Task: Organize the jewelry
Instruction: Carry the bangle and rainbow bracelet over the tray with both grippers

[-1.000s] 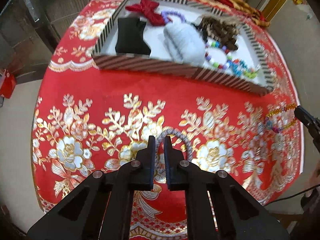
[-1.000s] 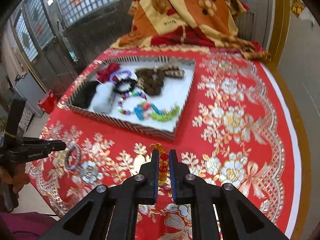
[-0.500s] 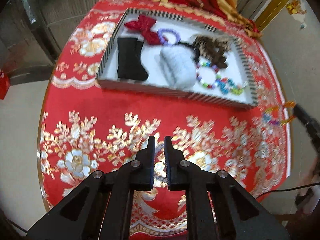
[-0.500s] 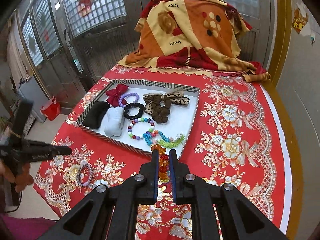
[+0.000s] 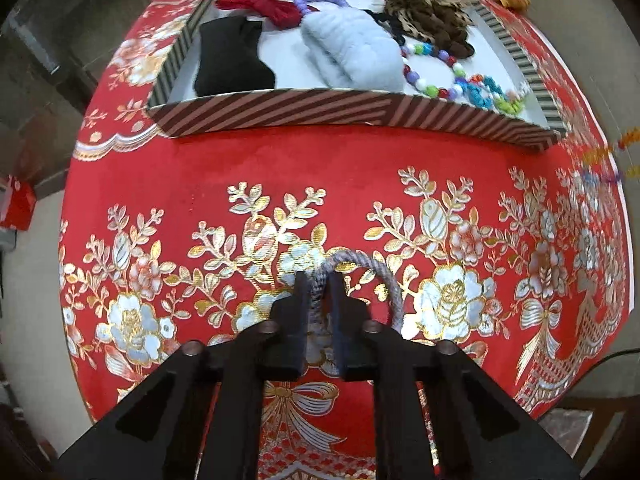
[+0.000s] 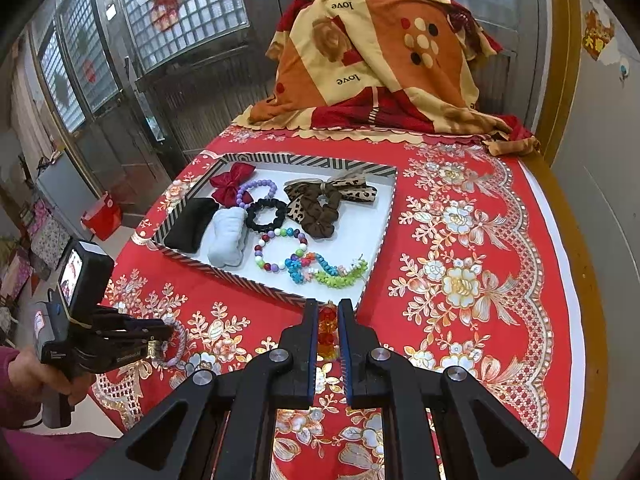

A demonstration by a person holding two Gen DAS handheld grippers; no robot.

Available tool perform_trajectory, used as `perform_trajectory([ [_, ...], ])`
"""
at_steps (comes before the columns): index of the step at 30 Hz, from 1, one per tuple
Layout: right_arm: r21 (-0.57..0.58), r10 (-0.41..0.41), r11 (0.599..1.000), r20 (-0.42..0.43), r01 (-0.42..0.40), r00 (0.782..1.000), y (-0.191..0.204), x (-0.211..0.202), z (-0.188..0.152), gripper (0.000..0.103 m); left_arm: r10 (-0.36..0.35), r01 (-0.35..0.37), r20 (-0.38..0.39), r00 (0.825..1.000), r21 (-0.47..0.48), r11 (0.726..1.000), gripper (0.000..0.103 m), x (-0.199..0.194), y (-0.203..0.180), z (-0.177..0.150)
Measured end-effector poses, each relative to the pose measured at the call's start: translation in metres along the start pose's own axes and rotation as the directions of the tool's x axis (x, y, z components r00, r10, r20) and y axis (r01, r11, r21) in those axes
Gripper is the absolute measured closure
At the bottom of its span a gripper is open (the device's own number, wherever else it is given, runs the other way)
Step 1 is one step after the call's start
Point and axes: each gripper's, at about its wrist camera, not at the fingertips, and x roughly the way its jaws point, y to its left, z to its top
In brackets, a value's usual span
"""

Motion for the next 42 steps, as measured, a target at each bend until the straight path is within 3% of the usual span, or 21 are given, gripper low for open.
perform_trajectory([
  [10, -0.004, 0.021, 1.000, 0.016, -0.021, 1.000, 0.002, -0.002, 0.011, 0.094, -0.139, 0.142, 0.059, 0.989, -0.053, 0.988, 0.098, -0.041, 0.005, 0.019],
  [23, -0.012, 0.039, 0.999, 0.042, -0.039, 0.998, 0.001, 0.016, 0.061, 0.094, -0.191, 0.198, 0.179, 0.965, -0.023, 0.980, 0.098, -0.079, -0.012, 0.079],
  [29, -0.017, 0.047, 0.999, 0.041, -0.047, 0.998, 0.004, 0.022, 0.070, 0.094, -0.156, 0.156, 0.112, 0.981, 0.017, 0.988, 0.097, -0.066, -0.009, 0.067],
  [31, -0.018, 0.051, 0.999, 0.036, -0.050, 0.998, 0.005, 0.024, 0.071, 0.094, -0.103, 0.102, 0.056, 0.993, 0.024, 0.994, 0.089, -0.045, -0.008, 0.056],
  [36, -0.023, 0.060, 0.998, 0.024, -0.059, 0.998, 0.006, 0.026, 0.069, 0.094, -0.054, 0.055, -0.052, 0.997, 0.026, 0.998, 0.081, -0.002, -0.001, 0.036],
  [42, -0.024, 0.068, 0.997, 0.026, -0.067, 0.997, 0.008, 0.024, 0.070, 0.094, 0.006, -0.004, -0.037, 0.999, 0.060, 0.998, 0.081, 0.011, -0.005, 0.034],
])
